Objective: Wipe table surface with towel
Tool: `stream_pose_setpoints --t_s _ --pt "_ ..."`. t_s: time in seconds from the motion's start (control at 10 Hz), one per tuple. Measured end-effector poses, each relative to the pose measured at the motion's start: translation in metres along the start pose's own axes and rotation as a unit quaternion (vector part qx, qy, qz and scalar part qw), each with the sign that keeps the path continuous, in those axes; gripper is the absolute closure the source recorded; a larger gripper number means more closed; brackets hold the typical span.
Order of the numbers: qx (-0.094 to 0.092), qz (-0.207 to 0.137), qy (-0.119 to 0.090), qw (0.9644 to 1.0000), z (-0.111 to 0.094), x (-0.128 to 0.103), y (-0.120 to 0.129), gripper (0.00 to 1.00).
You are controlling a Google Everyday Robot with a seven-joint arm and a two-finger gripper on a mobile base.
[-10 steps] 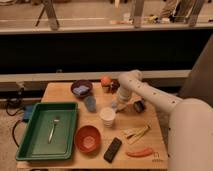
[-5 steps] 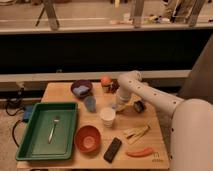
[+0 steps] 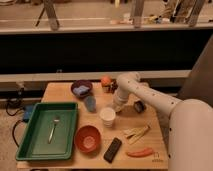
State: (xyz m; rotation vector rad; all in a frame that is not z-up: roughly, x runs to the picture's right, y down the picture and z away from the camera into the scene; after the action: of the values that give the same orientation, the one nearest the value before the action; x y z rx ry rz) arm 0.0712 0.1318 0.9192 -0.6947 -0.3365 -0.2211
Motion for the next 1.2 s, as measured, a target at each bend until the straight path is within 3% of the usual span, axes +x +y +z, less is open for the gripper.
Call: stream_pose_setpoints --t_s 0.4,0.7,1.0,1.2 --pt "-0.017 -0.018 0.005 0.9997 -0.005 0.004 0.026 1.00" --pt "-0.006 0.005 0.019 0.9998 -0.023 0.042 0.042 1.00" --pt "0.013 0.025 0.027 0.9992 -0.031 0.066 0.028 1.00" --pt "0.024 0.024 0.030 0.9990 -0.029 0.071 0.001 1.00"
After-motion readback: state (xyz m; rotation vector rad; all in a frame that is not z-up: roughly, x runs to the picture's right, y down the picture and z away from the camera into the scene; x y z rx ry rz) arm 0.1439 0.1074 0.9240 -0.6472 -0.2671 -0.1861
